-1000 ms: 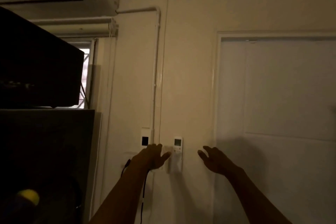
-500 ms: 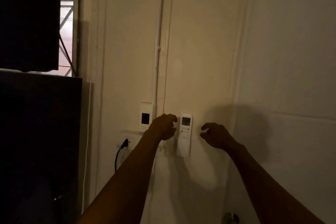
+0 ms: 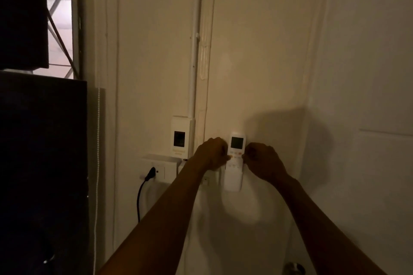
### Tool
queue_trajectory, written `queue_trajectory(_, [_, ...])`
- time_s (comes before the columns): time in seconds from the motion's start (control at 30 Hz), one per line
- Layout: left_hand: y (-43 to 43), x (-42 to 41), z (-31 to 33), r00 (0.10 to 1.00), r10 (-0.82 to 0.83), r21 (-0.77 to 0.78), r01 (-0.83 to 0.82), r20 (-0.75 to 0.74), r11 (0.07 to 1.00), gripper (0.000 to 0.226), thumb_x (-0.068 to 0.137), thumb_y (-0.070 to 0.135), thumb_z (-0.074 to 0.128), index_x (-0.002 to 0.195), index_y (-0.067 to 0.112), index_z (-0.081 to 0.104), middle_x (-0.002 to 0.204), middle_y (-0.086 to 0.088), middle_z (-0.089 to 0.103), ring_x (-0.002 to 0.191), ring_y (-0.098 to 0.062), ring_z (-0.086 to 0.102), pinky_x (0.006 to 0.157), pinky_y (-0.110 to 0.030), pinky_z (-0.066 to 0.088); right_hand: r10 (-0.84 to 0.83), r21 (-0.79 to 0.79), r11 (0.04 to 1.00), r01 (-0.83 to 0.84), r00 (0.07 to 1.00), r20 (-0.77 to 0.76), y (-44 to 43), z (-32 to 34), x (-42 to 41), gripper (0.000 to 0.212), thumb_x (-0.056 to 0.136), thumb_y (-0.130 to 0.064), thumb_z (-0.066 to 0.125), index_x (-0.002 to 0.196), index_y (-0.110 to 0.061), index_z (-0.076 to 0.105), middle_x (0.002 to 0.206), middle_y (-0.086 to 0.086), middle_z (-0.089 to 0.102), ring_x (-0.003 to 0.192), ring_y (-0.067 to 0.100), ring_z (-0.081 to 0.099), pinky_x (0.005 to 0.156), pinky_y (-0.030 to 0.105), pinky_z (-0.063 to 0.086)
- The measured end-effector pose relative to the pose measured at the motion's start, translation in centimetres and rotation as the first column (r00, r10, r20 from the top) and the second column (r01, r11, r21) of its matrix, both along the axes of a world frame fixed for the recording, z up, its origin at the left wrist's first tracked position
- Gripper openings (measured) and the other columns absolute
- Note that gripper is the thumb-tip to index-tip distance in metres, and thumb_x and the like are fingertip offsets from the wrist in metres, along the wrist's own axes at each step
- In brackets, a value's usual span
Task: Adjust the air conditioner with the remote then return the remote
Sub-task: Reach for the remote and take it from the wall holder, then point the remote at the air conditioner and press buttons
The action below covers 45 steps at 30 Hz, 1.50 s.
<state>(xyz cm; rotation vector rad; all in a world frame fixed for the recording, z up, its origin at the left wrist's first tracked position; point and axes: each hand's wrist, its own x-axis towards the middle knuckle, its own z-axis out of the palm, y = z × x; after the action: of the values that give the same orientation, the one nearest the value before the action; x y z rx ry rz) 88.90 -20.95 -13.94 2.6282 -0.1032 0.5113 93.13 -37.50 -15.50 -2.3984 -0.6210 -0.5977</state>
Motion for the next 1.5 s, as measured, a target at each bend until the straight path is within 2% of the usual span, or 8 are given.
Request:
queue_trajectory(0.1, [0.4, 0.3, 0.1, 1.0, -0.03, -0.09, 0.03, -0.004, 0.995, 0.036, 0.081, 0.018, 0.072, 0.111, 0.0, 0.063, 0.11, -0.018, 0.07, 0.1, -0.029, 0.068, 0.089, -0.046, 0.056, 0.02, 0.08, 0.997, -0.022, 1.0, 0.017, 0.1, -0.6, 0.2, 0.012, 0.088, -0.019, 0.063, 0.09, -0.007, 0.066, 0.091, 0.01, 0.072, 0.078, 0.021, 0.065, 0.073, 0.03, 0.051])
queue_trajectory(0.3, [0.7, 0.5, 0.2, 0.994, -0.092, -0.244, 0.076, -0.053, 0.967, 0.034, 0.08, 0.002, 0.072, 0.111, -0.008, 0.061, 0.111, -0.026, 0.069, 0.101, -0.035, 0.069, 0.088, -0.048, 0.057, 0.026, 0.219, 0.975, -0.036, 0.999, 0.048, 0.5, -1.6, 0.2, 0.009, 0.086, -0.013, 0.064, 0.09, -0.006, 0.068, 0.09, 0.011, 0.074, 0.079, 0.024, 0.07, 0.078, 0.045, 0.06])
queue_trajectory(0.53, [0.8, 0.5, 1.6, 0.991, -0.122, -0.318, 0.1, -0.049, 0.943, 0.025, 0.084, -0.005, 0.064, 0.108, -0.012, 0.065, 0.109, -0.03, 0.069, 0.09, -0.031, 0.069, 0.069, -0.032, 0.056, -0.006, 0.228, 0.974, -0.002, 0.999, 0.034, 0.7, -1.1, 0.0, 0.016, 0.086, -0.015, 0.066, 0.096, -0.004, 0.072, 0.097, 0.012, 0.075, 0.086, 0.025, 0.071, 0.085, 0.037, 0.058])
queue_trajectory(0.67, [0.6, 0.5, 2.4, 0.991, -0.109, -0.333, 0.129, 0.076, 0.934, 0.024, 0.083, -0.001, 0.068, 0.104, -0.011, 0.069, 0.105, -0.028, 0.071, 0.096, -0.036, 0.07, 0.086, -0.042, 0.058, -0.078, 0.315, 0.948, 0.05, 0.994, 0.077, 1.0, 0.0, -0.2, 0.016, 0.087, -0.019, 0.066, 0.096, -0.007, 0.072, 0.097, 0.01, 0.075, 0.086, 0.023, 0.069, 0.077, 0.026, 0.05])
queue_trajectory(0.93, [0.8, -0.6, 4.2, 0.961, -0.04, -0.5, 0.177, 0.273, 0.848, 0.025, 0.087, 0.013, 0.067, 0.104, -0.004, 0.071, 0.095, -0.025, 0.074, 0.081, -0.031, 0.074, 0.069, -0.04, 0.063, -0.075, 0.39, 0.921, 0.013, 0.987, 0.143, 1.5, 4.3, -1.6, 0.015, 0.086, -0.019, 0.066, 0.095, -0.007, 0.071, 0.092, 0.011, 0.075, 0.079, 0.018, 0.066, 0.069, 0.022, 0.049])
queue_trajectory(1.13, [0.4, -4.3, 5.8, 0.923, -0.022, -0.571, 0.257, 0.384, 0.779, 0.03, 0.089, 0.018, 0.064, 0.114, 0.002, 0.07, 0.102, -0.019, 0.075, 0.081, -0.028, 0.074, 0.061, -0.032, 0.062, -0.004, 0.47, 0.878, -0.093, 0.979, 0.202, 1.3, 6.6, -4.6, 0.012, 0.087, -0.015, 0.067, 0.096, -0.008, 0.07, 0.095, 0.011, 0.074, 0.084, 0.024, 0.071, 0.081, 0.045, 0.061])
queue_trajectory(1.27, [-0.1, -7.4, 7.3, 0.888, -0.055, -0.553, 0.332, 0.457, 0.764, 0.031, 0.09, 0.014, 0.063, 0.117, 0.0, 0.067, 0.106, -0.021, 0.073, 0.083, -0.025, 0.073, 0.054, -0.016, 0.059, 0.031, 0.5, 0.852, -0.158, 0.967, 0.253, 0.8, 8.4, -7.7, 0.011, 0.088, -0.016, 0.065, 0.092, -0.006, 0.069, 0.098, 0.012, 0.074, 0.085, 0.025, 0.072, 0.076, 0.047, 0.062])
queue_trajectory(1.5, [-2.4, -14.1, 8.6, 0.868, -0.038, -0.549, 0.346, 0.495, 0.76, 0.034, 0.088, 0.015, 0.065, 0.12, 0.004, 0.066, 0.108, -0.017, 0.074, 0.091, -0.024, 0.073, 0.067, -0.024, 0.06, 0.081, 0.554, 0.81, -0.195, 0.971, 0.223, -0.9, 10.4, -14.6, 0.014, 0.089, -0.017, 0.064, 0.095, -0.005, 0.066, 0.104, 0.014, 0.073, 0.092, 0.029, 0.072, 0.078, 0.046, 0.062])
